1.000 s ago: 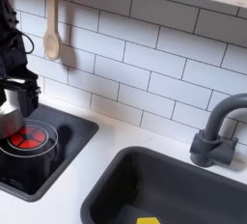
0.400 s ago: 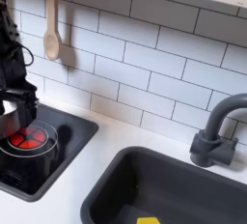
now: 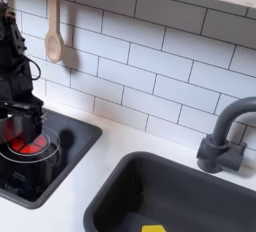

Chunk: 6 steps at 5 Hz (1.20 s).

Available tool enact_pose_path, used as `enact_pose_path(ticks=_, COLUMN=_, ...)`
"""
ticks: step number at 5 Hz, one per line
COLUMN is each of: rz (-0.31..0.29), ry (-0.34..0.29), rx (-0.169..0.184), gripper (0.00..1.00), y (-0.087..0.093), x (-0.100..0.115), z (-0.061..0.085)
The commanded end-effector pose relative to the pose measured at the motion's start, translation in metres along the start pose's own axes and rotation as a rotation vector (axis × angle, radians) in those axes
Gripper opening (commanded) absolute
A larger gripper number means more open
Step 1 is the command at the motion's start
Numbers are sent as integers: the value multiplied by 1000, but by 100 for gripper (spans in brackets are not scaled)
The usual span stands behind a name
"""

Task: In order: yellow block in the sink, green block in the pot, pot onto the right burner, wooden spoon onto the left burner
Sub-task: 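Slide the pot onto the right burner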

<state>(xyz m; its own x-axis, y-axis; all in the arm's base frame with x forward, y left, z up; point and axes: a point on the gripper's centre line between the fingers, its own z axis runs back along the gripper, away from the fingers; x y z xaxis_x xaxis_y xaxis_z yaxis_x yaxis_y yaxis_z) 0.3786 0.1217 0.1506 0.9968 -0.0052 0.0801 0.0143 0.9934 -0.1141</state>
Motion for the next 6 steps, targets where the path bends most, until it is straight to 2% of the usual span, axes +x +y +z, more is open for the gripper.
enact_pose_path(ticks=1, rz=-1, ry=-7, rx=-4, gripper=0, y=0, x=0, z=0)
enact_pose_path(ticks=4, rz=-16, ry=-6, rx=-4, gripper=0, y=-1, x=1, z=3)
enact_pose_path(ticks=6, rz=-21, ry=13, rx=-7, gripper=0, y=-5, x=0, z=0)
